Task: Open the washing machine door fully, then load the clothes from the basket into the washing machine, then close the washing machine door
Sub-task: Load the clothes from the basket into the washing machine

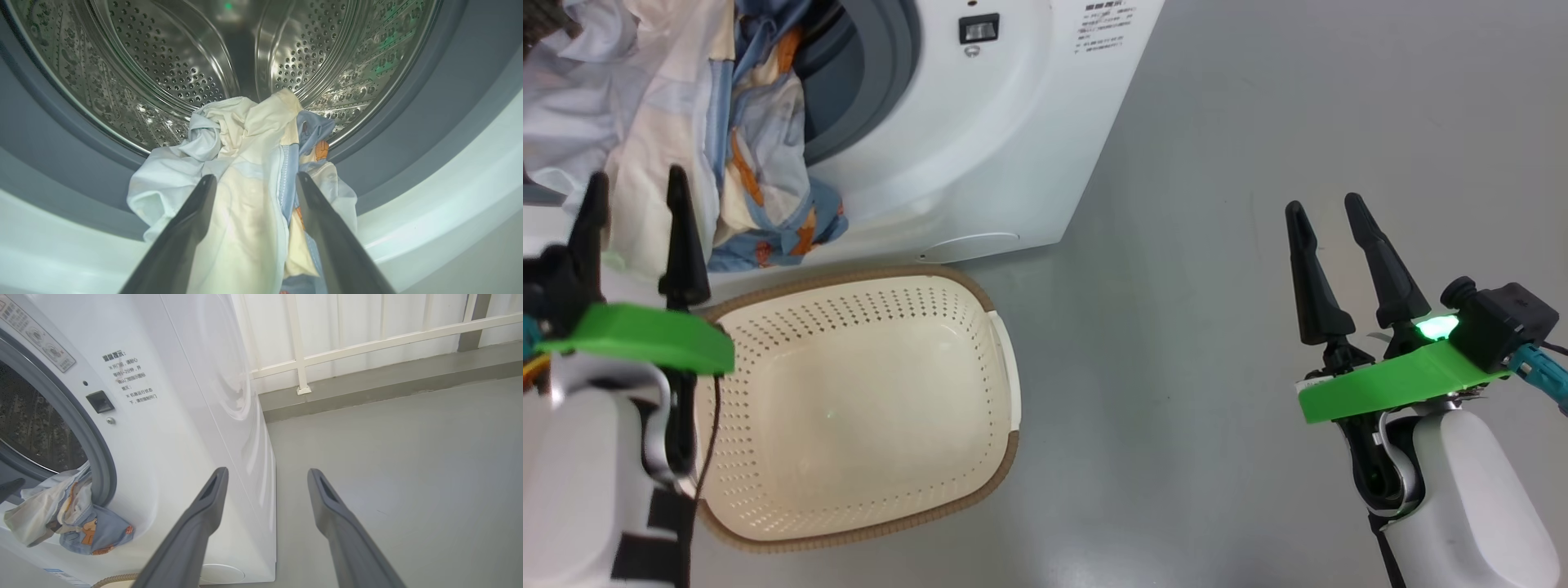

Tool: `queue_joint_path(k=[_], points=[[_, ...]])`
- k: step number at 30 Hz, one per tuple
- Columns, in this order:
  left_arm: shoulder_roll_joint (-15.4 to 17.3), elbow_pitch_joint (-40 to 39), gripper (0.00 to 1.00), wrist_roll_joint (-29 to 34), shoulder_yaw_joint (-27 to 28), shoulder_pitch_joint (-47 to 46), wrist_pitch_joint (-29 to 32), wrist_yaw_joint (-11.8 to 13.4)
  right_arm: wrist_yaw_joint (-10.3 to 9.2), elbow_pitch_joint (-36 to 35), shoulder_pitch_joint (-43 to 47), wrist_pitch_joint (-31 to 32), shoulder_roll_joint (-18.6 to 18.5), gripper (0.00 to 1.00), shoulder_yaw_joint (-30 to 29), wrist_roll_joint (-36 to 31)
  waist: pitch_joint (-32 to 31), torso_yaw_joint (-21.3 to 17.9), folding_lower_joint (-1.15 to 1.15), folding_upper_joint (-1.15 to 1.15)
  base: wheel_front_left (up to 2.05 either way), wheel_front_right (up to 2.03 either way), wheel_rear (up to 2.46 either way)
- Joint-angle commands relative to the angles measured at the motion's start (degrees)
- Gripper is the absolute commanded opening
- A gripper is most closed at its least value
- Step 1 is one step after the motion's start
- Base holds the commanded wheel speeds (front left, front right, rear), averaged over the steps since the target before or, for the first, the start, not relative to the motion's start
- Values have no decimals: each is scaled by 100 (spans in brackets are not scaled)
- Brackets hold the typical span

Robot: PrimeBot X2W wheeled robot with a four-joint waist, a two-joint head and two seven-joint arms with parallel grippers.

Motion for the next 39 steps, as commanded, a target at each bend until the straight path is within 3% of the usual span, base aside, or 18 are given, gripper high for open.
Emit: queue_joint_path(k=[1,11,19,28,39], points=[[152,-321,100,-12,193,275,-31,25,9,-159,140,-27,-26,100,93,-74,-10,23,0,0,0,0,0],[18,-1269,100,-83,221,1294,61,146,9,-212,182,-27,-45,100,80,-66,23,93,0,0,0,0,0],[-24,-1426,100,-166,149,1437,314,181,9,-161,178,-27,-43,100,128,-54,-6,104,0,0,0,0,0],[42,-986,100,-202,-60,1197,628,129,9,-104,172,-27,-52,100,204,-7,-61,10,0,0,0,0,0],[175,325,100,-226,-242,302,723,69,9,-117,151,-27,-17,100,244,19,13,-139,0,0,0,0,0]])
